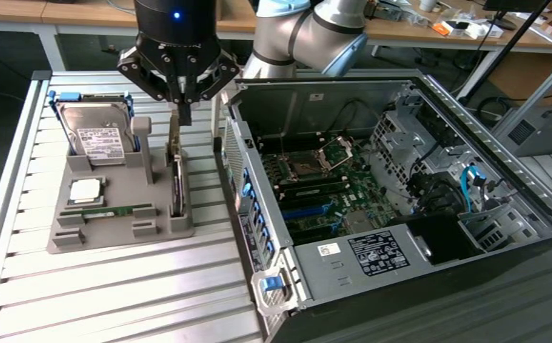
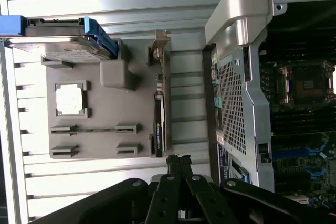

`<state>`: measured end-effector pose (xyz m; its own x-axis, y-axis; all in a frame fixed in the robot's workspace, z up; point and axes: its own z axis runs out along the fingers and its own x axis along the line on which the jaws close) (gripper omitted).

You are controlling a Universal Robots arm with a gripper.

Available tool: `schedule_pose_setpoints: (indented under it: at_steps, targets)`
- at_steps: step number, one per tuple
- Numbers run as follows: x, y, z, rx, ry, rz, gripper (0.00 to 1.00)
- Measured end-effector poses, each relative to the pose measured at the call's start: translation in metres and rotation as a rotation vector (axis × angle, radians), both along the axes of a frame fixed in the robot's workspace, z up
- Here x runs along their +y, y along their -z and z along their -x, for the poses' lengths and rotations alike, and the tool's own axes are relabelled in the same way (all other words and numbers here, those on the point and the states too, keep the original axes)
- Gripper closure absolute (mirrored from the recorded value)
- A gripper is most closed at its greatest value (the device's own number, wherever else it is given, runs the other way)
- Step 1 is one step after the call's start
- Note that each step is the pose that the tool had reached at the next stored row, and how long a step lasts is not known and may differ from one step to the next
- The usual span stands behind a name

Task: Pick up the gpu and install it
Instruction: 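Reach for the gpu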

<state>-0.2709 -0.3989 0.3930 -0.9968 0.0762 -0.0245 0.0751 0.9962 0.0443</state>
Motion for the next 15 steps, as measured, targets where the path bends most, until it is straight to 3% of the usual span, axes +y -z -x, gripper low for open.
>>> schedule_pose_setpoints:
  at_steps: [15]
  targets:
    - [0.0000,0.0000,0.0056,0.0000,0.000,0.0000,0.90]
